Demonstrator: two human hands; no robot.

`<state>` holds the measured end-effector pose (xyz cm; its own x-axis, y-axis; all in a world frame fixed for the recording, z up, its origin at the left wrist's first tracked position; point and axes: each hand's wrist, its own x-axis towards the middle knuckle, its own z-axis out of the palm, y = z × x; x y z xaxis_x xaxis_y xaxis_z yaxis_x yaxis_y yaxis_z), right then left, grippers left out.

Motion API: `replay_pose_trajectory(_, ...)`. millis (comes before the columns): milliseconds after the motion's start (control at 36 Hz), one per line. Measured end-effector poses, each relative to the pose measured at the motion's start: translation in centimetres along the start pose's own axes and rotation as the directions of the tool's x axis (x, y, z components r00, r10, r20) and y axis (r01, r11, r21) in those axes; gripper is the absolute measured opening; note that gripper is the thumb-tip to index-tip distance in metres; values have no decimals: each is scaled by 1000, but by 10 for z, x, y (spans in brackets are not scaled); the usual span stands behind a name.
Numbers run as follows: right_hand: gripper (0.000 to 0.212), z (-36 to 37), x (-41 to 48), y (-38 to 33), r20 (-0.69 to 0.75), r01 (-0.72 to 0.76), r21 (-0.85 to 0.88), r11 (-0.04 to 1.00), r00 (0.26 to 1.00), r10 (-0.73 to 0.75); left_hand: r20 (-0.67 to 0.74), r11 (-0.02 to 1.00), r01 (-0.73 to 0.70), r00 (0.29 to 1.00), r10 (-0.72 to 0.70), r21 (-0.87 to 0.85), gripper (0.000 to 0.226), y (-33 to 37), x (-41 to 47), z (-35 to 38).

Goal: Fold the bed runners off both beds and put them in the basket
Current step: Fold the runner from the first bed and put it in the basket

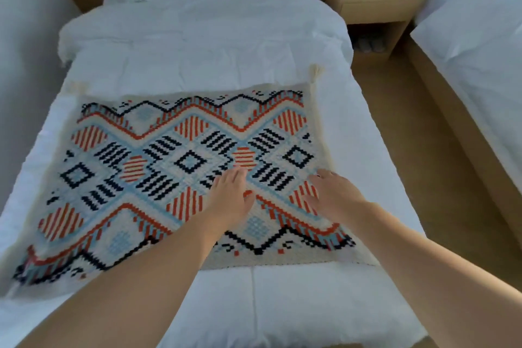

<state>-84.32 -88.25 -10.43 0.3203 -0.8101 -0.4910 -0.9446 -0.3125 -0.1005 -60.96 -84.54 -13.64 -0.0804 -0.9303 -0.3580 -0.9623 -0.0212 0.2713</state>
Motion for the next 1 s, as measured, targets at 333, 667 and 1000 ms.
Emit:
replay_pose_trajectory(333, 66, 69, 159, 71, 100, 40, 20, 999, 994, -42, 68, 986, 103, 991, -113, 134, 68, -8, 176, 84)
replay_pose_trajectory(667, 72, 95, 330, 88, -23, 76, -87, 993, 997, -78, -105, 979, 136, 987, -121, 150, 69, -64, 338, 132)
replay_pose_trajectory(1000, 75, 75, 461, 114, -143, 4, -121, 993, 989, -21, -221, 982, 119, 971, -86, 144, 69, -88, 374, 196)
